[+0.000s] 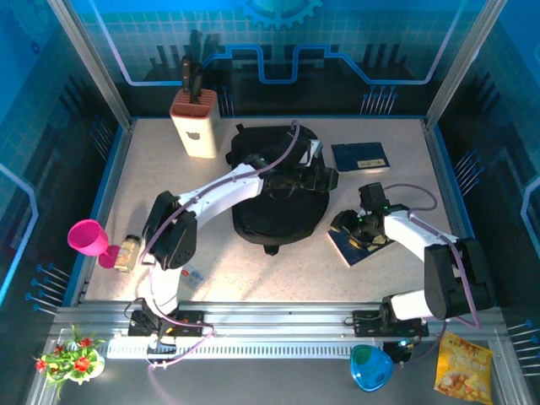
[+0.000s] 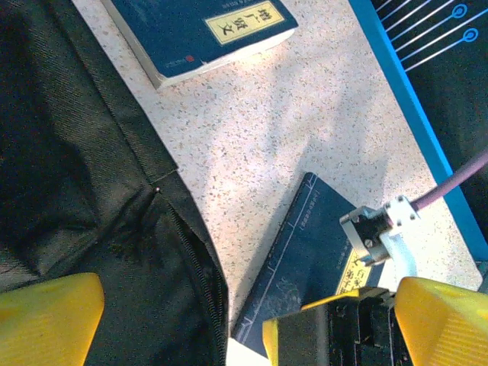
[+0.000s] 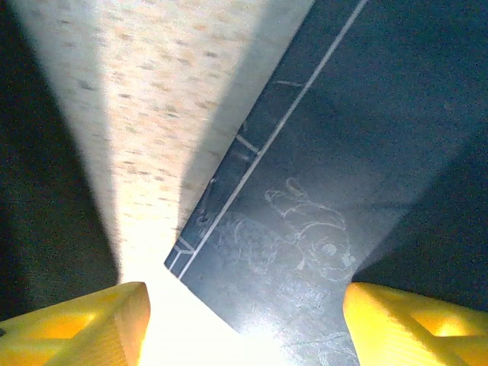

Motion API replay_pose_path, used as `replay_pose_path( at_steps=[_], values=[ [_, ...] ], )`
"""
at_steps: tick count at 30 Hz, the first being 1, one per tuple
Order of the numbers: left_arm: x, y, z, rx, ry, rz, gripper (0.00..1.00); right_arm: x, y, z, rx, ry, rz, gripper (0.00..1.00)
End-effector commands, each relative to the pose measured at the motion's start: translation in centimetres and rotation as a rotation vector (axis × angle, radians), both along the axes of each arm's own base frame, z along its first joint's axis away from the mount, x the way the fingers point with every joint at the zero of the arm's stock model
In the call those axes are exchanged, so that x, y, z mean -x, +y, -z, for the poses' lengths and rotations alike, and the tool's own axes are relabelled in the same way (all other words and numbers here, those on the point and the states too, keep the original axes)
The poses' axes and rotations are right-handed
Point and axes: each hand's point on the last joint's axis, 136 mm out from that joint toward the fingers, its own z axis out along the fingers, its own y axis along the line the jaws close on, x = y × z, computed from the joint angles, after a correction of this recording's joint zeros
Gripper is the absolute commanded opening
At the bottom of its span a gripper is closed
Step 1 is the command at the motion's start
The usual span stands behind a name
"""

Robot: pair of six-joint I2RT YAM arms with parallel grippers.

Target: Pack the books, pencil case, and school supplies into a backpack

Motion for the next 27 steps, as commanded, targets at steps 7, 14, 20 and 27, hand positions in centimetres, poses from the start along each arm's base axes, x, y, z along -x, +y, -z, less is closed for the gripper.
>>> replay_pose_path(
  at_steps=[7, 14, 20, 27],
  values=[
    [3.2, -5.5, 2.2, 0.017, 0.14, 0.121, 0.83, 2.0, -6.6, -3.5, 0.2, -0.014, 0.105, 0.71],
    [5.7, -8.9, 5.3, 0.0, 0.216, 0.182, 0.73, 3.0, -11.3, -2.1, 0.189, 0.048, 0.275, 0.71],
    [6.7, -10.4, 9.6, -0.105, 0.272, 0.147, 0.6, 1.6, -12.5, -0.5, 0.11, 0.021, 0.297, 0.64],
    [7.1, -10.2, 13.3, -0.177, 0.341, 0.123, 0.5, -1.1, -11.7, 0.5, -0.009, -0.026, 0.267, 0.61]
  ],
)
